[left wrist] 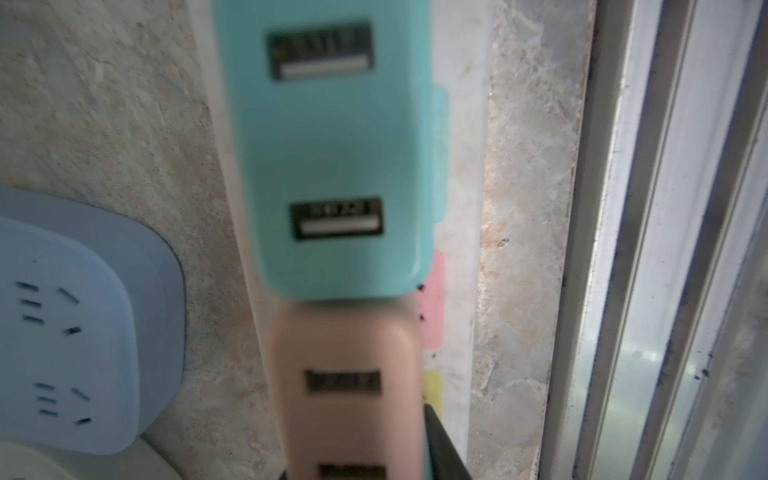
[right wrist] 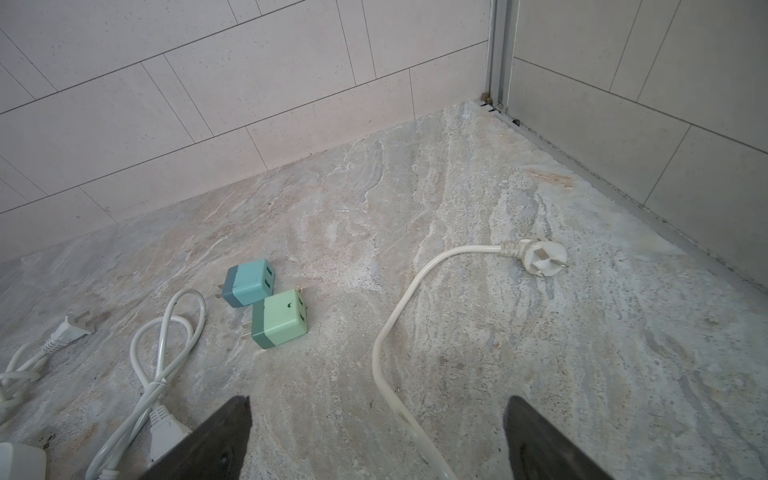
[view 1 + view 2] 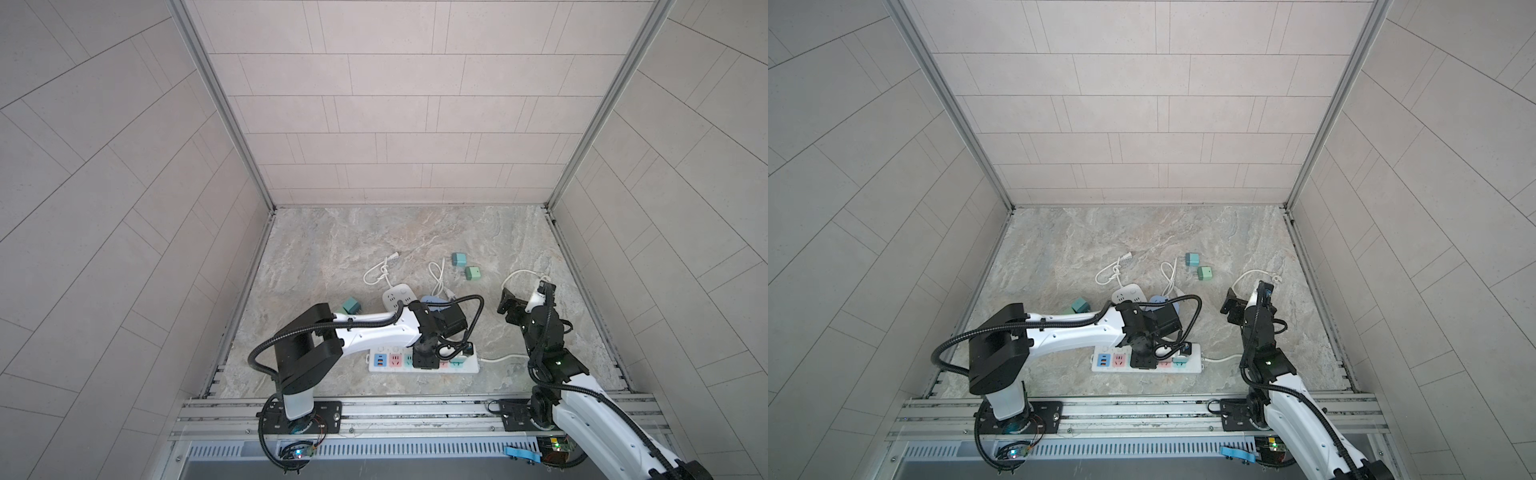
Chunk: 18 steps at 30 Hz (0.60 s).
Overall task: Insert the plug
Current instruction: 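Lower the teal adapter with the left gripper into the strip socket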
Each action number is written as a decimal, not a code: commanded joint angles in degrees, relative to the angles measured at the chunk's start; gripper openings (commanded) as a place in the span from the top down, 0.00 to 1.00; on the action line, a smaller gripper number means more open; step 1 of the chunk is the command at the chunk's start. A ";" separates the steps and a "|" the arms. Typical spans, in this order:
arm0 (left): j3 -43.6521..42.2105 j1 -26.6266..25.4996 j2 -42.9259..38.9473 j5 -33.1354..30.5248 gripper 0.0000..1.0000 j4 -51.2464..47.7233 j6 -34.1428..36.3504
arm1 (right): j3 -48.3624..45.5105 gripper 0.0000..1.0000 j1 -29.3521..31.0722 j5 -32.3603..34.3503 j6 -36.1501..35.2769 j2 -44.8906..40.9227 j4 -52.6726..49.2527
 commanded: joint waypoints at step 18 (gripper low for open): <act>-4.07 -0.23 2.92 3.64 0.87 0.10 1.87 | 1.14 0.03 -0.01 0.54 0.04 -0.79 0.34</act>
